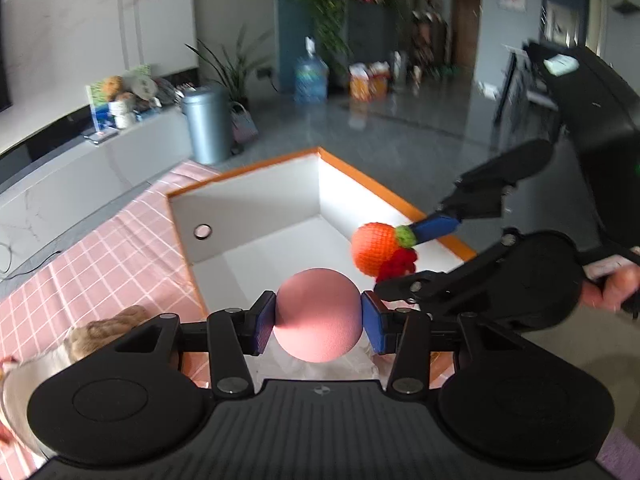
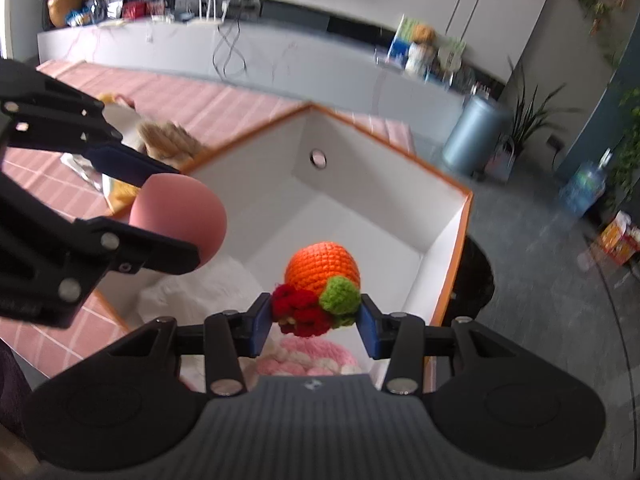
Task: Organize soft objects
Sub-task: 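Carry both over the box and open the right tool to drop the fruit, then lower the pink ball into the box and open the left tool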
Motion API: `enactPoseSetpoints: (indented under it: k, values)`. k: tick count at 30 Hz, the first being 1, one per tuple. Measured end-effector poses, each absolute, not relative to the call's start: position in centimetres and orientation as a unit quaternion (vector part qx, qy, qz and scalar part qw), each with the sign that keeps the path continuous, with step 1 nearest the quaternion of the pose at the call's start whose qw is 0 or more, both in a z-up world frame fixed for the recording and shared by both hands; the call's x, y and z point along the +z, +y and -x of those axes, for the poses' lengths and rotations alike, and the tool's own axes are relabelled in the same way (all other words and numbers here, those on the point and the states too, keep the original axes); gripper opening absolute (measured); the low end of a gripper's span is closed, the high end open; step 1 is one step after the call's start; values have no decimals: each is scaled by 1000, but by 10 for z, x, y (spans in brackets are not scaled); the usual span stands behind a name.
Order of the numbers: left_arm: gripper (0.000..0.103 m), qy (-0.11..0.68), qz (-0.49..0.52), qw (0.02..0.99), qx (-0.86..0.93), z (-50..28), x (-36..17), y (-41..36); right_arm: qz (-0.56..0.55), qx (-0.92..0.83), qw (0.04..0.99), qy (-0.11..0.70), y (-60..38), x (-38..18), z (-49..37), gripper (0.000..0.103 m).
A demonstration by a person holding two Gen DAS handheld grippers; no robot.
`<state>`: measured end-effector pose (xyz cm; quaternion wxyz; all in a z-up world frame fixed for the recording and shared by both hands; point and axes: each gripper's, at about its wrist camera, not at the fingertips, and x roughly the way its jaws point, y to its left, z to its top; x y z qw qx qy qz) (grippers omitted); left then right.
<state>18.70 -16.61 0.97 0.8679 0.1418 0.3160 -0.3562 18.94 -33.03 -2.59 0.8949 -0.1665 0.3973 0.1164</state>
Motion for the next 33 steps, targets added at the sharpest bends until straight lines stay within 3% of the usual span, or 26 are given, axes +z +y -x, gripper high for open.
enactPoseSetpoints:
  k: [15,26,30,33]
  values:
    - [53,389,-231,811,-372,-219,-42,-199,215,134,851,459,-328,-63,-236,46]
    - [57,388,-257,808,-362,-220,-47,-202,240,143,831,482,-322,-75,-240,45]
    - [62,388,-251,813,-354,-218,-45,-200,253,143,829,477,-319,-73,-233,51]
    - [69,388,-241,817,-351,-217,-42,-197,258,133,837,464,-319,-66,-228,70]
